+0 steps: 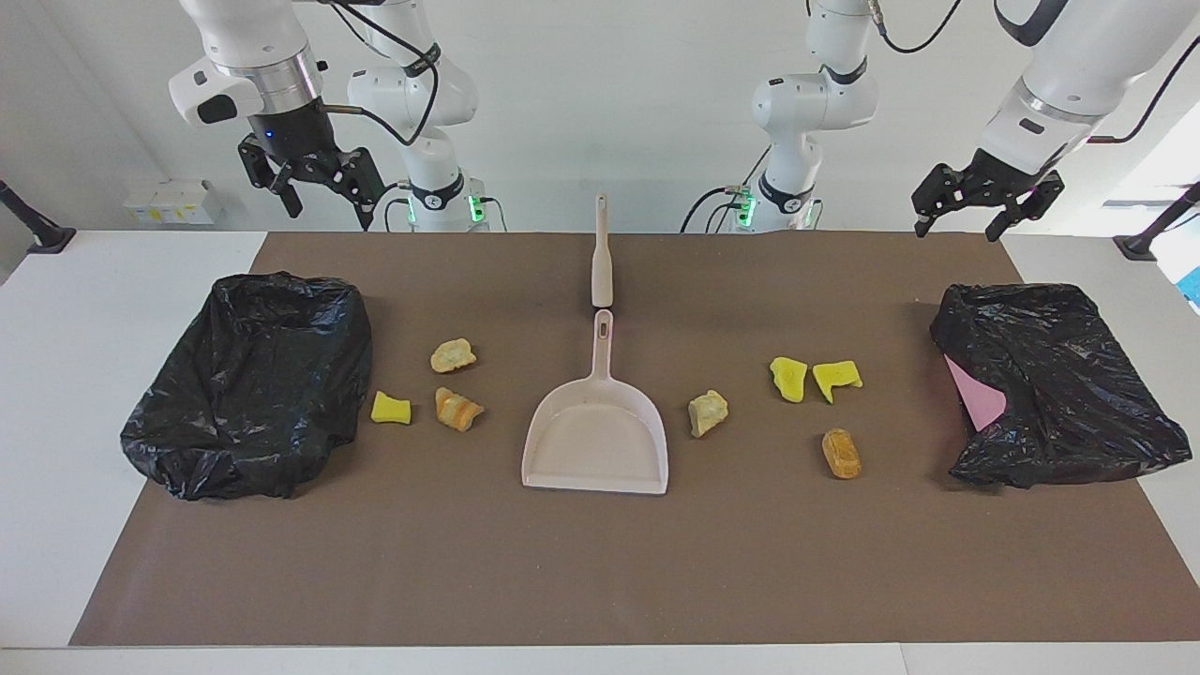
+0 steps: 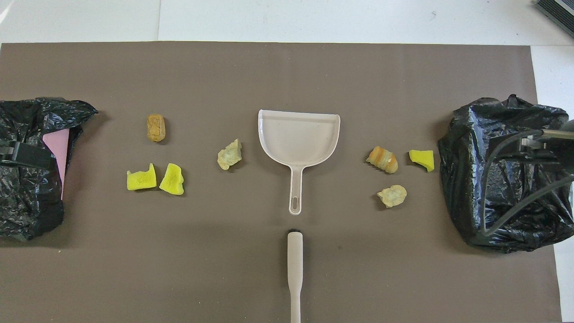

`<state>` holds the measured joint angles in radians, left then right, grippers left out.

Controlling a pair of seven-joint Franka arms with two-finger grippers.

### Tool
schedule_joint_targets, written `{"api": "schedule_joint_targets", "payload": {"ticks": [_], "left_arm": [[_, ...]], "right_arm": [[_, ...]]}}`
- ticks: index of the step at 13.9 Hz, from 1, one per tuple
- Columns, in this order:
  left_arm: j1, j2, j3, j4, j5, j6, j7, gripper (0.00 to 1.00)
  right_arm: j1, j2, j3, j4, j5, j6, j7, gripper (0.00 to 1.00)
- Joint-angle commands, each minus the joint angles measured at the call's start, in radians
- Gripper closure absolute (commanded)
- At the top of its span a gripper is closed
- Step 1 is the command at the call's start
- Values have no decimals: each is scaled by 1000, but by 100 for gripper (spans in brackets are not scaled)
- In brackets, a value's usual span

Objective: Sweep and dump trash in bin

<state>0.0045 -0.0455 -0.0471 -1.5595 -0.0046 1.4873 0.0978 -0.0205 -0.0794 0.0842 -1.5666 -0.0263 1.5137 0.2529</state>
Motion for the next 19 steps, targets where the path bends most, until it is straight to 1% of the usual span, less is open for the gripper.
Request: {"api": "schedule_joint_targets", "payload": {"ticks": [1,12,16,17,19], "left_arm": [[-12,-2,6,4,6,15,-15,0],[-17,-4,4,-5,6,15,-12,0],[-20,-11,3,-50,5,30,2,0],[-21,-11,1,-72,0,34,3,0],[-21,-20,1,-138,-47,56,22,0]], "right_arm": [[-28,-2,5,5,9,-7,-27,0],[-30,0,3,5,9,-7,-27,0],[-30,0,3,5,9,-7,-27,0],[-30,0,3,5,9,-7,-29,0],[-30,0,2,5,9,-7,-27,0]]}}
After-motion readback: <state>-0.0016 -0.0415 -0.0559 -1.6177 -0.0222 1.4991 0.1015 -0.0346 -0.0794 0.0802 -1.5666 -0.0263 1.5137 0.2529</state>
